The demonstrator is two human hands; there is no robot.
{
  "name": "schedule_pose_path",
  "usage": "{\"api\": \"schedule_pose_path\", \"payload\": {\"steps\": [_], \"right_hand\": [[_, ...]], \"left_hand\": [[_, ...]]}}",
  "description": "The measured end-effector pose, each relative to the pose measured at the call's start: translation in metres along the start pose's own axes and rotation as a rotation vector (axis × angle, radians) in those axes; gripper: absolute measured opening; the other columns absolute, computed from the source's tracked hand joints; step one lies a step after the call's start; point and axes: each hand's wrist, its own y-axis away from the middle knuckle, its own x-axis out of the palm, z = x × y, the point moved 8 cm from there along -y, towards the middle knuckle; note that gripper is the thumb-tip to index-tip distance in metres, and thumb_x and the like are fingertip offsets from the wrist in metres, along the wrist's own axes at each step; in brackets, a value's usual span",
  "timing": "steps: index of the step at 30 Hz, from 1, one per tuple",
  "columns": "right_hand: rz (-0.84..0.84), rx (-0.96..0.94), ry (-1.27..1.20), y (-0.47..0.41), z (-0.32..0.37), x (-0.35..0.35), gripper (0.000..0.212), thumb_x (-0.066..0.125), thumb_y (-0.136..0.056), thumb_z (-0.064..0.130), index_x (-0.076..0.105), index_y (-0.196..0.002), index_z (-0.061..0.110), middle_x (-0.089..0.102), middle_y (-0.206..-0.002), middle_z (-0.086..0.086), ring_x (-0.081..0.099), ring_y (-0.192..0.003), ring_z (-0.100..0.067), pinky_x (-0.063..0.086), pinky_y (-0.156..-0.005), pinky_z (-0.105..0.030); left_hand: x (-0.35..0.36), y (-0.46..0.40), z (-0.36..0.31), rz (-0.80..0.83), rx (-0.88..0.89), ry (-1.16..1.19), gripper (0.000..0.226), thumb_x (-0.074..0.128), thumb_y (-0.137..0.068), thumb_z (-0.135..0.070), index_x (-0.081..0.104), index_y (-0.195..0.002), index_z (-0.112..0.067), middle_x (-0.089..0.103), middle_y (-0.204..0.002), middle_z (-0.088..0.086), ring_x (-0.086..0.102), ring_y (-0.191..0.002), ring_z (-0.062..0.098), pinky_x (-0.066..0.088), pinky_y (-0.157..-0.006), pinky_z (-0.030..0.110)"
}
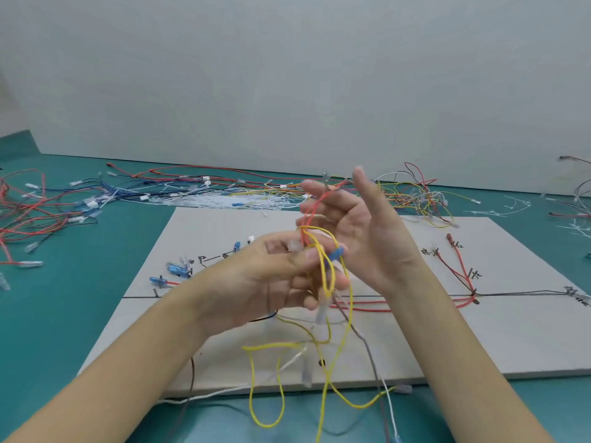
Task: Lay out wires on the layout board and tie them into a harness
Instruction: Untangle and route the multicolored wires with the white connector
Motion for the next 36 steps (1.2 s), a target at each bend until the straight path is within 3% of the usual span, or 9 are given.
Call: {"api": "schedule_pose_path", "payload": {"steps": [3,9,15,18,21,24,27,32,36], "right_hand": [[0.061,0.006,0.107,0.004,-0.002,0.012,0.034,0.051,-0.087,0.038,0.075,-0.099,0.017,0.07,-0.083,-0.001,0.067,-0.07,-0.01,0.053,-0.063,-0.021],[0.077,-0.002,0.174,0.008,-0.003,0.012,0.021,0.06,-0.083,0.015,0.077,-0.073,0.013,0.071,-0.073,0.001,0.067,-0.064,-0.01,0.052,-0.063,-0.018],[0.121,0.006,0.302,0.011,0.001,0.013,0.017,0.068,-0.079,0.011,0.074,-0.063,0.015,0.069,-0.07,0.006,0.064,-0.065,-0.006,0.048,-0.061,-0.015],[0.065,-0.03,0.373,0.012,0.007,0.005,0.014,0.079,-0.069,0.011,0.074,-0.058,0.018,0.067,-0.068,0.009,0.049,-0.065,-0.013,0.038,-0.056,-0.017],[0.079,-0.039,0.414,0.013,0.009,0.003,0.016,0.07,-0.075,0.012,0.075,-0.061,0.017,0.063,-0.064,0.008,0.043,-0.053,-0.01,0.034,-0.049,-0.017],[0.142,-0.02,0.402,0.012,0.004,0.006,0.013,0.067,-0.078,0.012,0.077,-0.068,0.014,0.066,-0.066,0.002,0.054,-0.051,-0.01,0.041,-0.048,-0.018],[0.124,-0.013,0.424,0.008,0.0,0.003,0.008,0.071,-0.076,0.01,0.078,-0.075,0.014,0.069,-0.07,-0.001,0.057,-0.051,-0.013,0.044,-0.05,-0.022],[0.058,-0.026,0.541,0.006,-0.001,-0.006,0.015,0.078,-0.071,0.016,0.078,-0.086,0.016,0.064,-0.066,-0.007,0.057,-0.062,-0.027,0.042,-0.047,-0.021],[0.035,-0.035,0.539,0.003,0.0,-0.01,0.015,0.075,-0.073,0.011,0.078,-0.087,0.013,0.062,-0.063,-0.007,0.053,-0.052,-0.016,0.042,-0.045,-0.021]], "left_hand": [[-0.002,0.003,-0.006,0.024,0.003,0.093,0.027,0.074,-0.079,-0.038,0.075,-0.102,-0.025,0.075,-0.089,0.0,0.07,-0.072,0.01,0.054,-0.062,0.016],[0.023,0.009,0.002,0.32,-0.133,0.149,0.034,0.043,-0.101,-0.011,0.056,-0.133,-0.016,0.069,-0.116,0.017,0.072,-0.095,0.021,0.057,-0.072,0.02],[0.026,0.019,0.009,0.425,-0.203,-0.095,0.061,0.048,-0.092,0.003,0.039,-0.145,-0.025,0.058,-0.132,0.017,0.067,-0.103,0.027,0.055,-0.079,0.028],[0.012,0.015,0.007,0.326,-0.19,-0.206,0.078,0.075,-0.079,-0.025,0.036,-0.146,-0.014,0.052,-0.137,0.012,0.058,-0.108,0.022,0.051,-0.08,0.026],[-0.004,0.011,0.002,0.175,-0.199,-0.215,0.072,0.069,-0.076,-0.06,0.058,-0.131,-0.016,0.06,-0.127,-0.002,0.057,-0.103,0.015,0.051,-0.077,0.025],[-0.02,0.004,0.009,-0.053,-0.222,-0.172,0.037,0.061,-0.086,-0.051,0.075,-0.103,-0.022,0.07,-0.11,-0.002,0.063,-0.091,0.014,0.053,-0.072,0.023],[-0.024,0.0,0.023,-0.163,-0.24,-0.099,0.023,0.063,-0.085,-0.036,0.077,-0.083,-0.018,0.072,-0.087,0.0,0.065,-0.071,0.01,0.052,-0.063,0.018],[-0.033,0.0,0.018,-0.339,-0.193,-0.206,0.022,0.07,-0.078,-0.031,0.075,-0.09,-0.013,0.072,-0.09,0.008,0.069,-0.069,0.017,0.052,-0.057,0.019],[-0.054,0.005,0.011,-0.557,-0.124,-0.235,0.013,0.073,-0.079,-0.017,0.074,-0.09,-0.009,0.073,-0.08,0.007,0.07,-0.064,0.019,0.052,-0.051,0.019]]}}
